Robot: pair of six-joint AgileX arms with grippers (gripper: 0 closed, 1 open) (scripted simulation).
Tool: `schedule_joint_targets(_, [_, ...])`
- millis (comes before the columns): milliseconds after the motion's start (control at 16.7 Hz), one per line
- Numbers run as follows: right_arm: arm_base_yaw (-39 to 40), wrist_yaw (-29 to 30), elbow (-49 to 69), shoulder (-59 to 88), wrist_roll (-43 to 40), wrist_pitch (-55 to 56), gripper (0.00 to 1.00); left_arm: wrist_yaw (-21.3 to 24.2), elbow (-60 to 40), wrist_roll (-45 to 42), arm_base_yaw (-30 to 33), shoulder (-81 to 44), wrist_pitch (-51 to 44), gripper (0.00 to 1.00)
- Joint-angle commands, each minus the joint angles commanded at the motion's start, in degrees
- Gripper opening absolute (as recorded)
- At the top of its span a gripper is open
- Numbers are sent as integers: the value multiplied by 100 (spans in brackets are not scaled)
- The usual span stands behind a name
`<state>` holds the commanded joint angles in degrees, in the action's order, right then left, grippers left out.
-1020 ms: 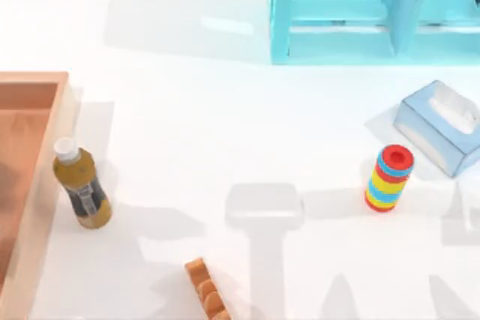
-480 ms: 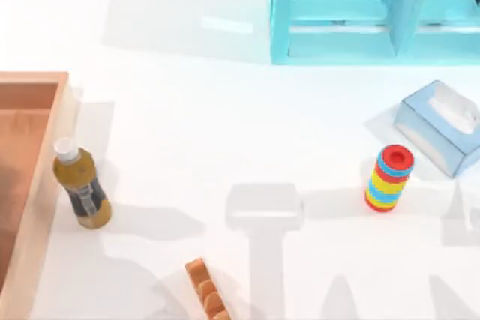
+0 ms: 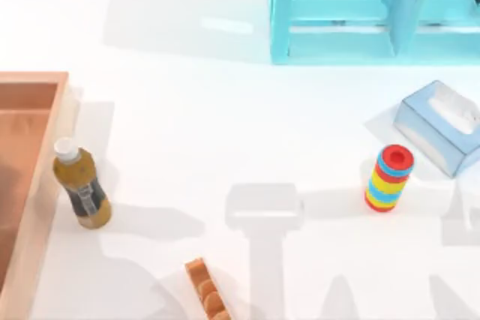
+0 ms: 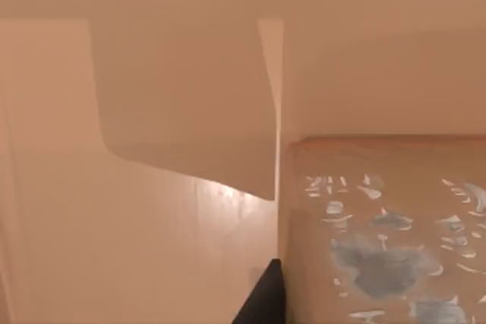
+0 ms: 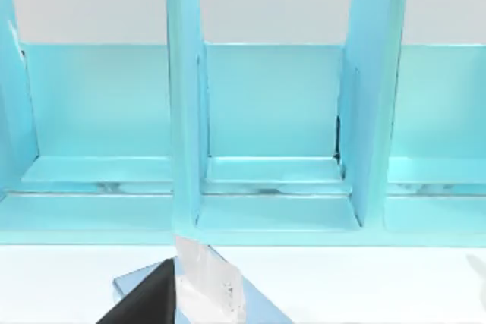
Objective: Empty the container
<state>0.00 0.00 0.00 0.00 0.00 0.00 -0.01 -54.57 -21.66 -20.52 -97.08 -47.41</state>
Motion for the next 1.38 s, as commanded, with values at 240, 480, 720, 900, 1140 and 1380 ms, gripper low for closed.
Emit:
schedule_joint_targets(240, [0,0,0,0,0,0,100,0,0,0,0,0,0,10])
schedule_joint_targets(480, [0,0,0,0,0,0,100,0,0,0,0,0,0,0])
schedule_joint_targets(720, [0,0,0,0,0,0,100,0,0,0,0,0,0,0])
schedule_joint_targets(900, [0,0,0,0,0,0,100,5,-14,-5,9,15,-15,0])
schedule_joint_targets(1140, [0,0,0,0,0,0,100,4,-618,-11,1,124,-671,0])
schedule_joint_targets(1380, [0,0,0,0,0,0,100,3,-1490,2,12,323,-1987,0])
